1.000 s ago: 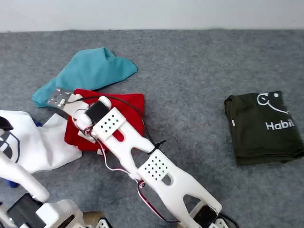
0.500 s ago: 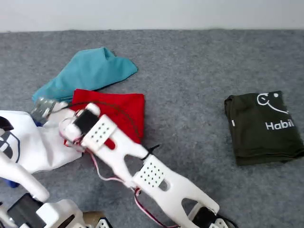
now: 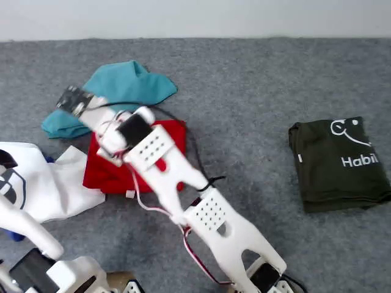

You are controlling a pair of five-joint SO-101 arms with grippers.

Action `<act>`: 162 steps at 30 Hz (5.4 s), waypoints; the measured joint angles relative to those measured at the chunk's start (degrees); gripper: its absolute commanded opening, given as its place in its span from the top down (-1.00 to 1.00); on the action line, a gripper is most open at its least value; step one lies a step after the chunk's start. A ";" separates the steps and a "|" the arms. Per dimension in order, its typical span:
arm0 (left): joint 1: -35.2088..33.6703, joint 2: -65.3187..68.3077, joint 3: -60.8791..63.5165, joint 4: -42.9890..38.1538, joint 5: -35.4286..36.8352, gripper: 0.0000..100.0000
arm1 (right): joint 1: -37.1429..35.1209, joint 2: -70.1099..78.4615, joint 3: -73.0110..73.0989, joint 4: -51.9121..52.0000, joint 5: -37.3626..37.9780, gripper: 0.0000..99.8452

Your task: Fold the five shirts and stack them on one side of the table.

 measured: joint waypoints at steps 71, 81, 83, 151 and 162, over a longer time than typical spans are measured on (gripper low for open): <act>12.57 0.00 6.77 0.00 0.00 0.46 | 19.43 12.57 -1.58 1.05 0.00 0.68; 12.57 0.00 6.77 0.00 0.00 0.46 | 21.36 12.57 2.02 1.05 0.00 0.68; 12.57 0.00 6.77 0.00 0.00 0.46 | 21.27 12.57 2.11 1.05 0.00 0.68; 12.57 0.00 6.77 0.00 0.00 0.46 | 40.79 17.76 -1.58 1.05 11.43 0.98; 12.57 0.00 6.77 0.00 0.00 0.46 | 45.10 15.74 0.18 1.14 3.96 0.58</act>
